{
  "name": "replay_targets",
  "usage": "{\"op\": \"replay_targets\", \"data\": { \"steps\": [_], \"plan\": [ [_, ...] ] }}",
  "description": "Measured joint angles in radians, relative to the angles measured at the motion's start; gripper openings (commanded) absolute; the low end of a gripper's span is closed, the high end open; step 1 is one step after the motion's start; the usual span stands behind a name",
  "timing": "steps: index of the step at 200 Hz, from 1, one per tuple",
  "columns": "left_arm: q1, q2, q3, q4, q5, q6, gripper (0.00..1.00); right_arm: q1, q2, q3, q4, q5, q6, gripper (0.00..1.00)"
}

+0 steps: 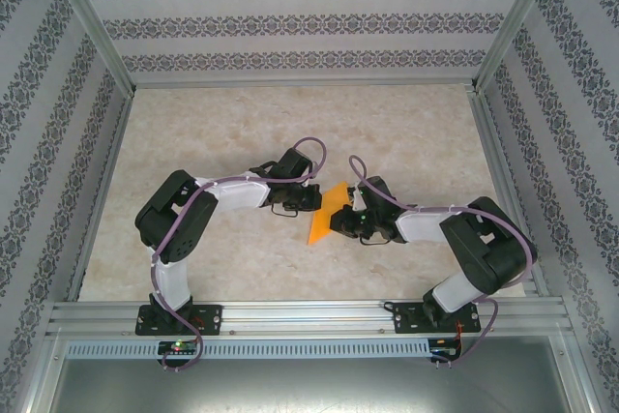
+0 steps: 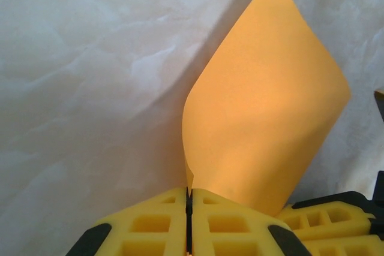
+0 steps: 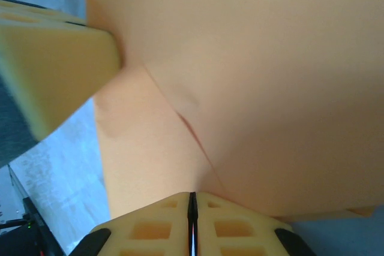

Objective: Fold a paper plane with a square sheet of paper (pick it up from the middle)
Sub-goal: Fold the wing for the fifth time at the center of the table.

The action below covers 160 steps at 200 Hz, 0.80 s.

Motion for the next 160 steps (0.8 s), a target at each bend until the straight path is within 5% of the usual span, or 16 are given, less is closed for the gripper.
{"op": "replay_targets", "data": {
  "steps": [69, 160],
  "plan": [
    [0.000, -0.026, -0.043, 0.004, 0.022, 0.000, 0.22, 0.000, 0.013, 0.018, -0.014, -0.002, -0.016, 0.05],
    [-0.002, -0.075, -0.098, 0.023, 0.051, -0.004, 0.19, -0.001, 0.014, 0.021, -0.018, -0.003, -0.025, 0.04]
  ]
}}
